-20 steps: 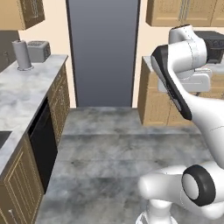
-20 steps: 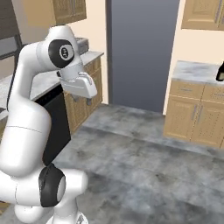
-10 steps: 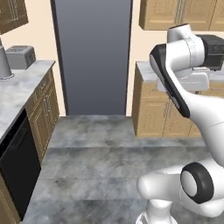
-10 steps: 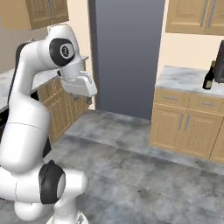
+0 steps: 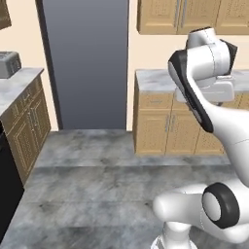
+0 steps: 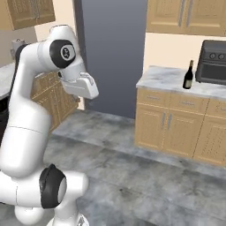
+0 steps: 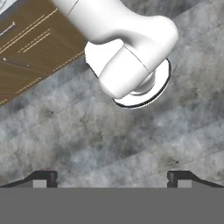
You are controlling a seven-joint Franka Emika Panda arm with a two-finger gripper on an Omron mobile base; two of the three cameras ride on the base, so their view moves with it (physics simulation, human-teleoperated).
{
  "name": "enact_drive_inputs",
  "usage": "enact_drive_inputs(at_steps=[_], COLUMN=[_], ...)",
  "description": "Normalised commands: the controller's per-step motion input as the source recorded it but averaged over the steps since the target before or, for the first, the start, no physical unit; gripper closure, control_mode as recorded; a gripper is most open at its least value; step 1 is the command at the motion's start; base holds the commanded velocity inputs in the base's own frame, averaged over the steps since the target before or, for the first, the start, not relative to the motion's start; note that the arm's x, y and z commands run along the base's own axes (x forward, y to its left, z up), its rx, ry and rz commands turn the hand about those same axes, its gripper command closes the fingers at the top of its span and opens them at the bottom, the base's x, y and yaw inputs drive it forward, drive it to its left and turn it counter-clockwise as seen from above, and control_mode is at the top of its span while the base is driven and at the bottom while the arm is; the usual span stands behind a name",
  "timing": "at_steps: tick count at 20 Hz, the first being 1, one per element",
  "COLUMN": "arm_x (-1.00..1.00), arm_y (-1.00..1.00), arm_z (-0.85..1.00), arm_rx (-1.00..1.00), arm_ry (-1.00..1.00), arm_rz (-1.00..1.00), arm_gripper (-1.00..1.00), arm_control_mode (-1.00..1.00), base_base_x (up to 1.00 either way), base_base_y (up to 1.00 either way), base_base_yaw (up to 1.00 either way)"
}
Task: There is a wine glass and glass cup on the dining counter. Place the wine bottle next to the wine glass and the juice bottle next to the glass cup.
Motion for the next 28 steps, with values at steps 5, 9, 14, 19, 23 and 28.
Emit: enact_drive_inputs(at_steps=[5, 9, 14, 19, 23, 28], arm_x=[0.00, 0.00, 0.00, 0.00, 0.00, 0.00], arm_y=[0.00, 0.00, 0.00, 0.00, 0.00, 0.00], arm_z=[0.00, 0.00, 0.00, 0.00, 0.00, 0.00], arm_rx=[0.00, 0.00, 0.00, 0.00, 0.00, 0.00], arm_ry=[0.00, 0.00, 0.00, 0.00, 0.00, 0.00], arm_rz=[0.00, 0.00, 0.00, 0.00, 0.00, 0.00], arm_gripper=[-1.00, -1.00, -1.00, -1.00, -1.00, -1.00], arm_control_mode=[1.00, 1.00, 1.00, 1.00, 1.00, 1.00], base_base_x=[0.54, 0.83, 0.75, 0.61, 0.59, 0.71], base_base_y=[-0.50, -0.49, -0.48, -0.40, -0.20, -0.34], base_base_yaw=[0.00, 0.00, -0.08, -0.15, -0.21, -0.19])
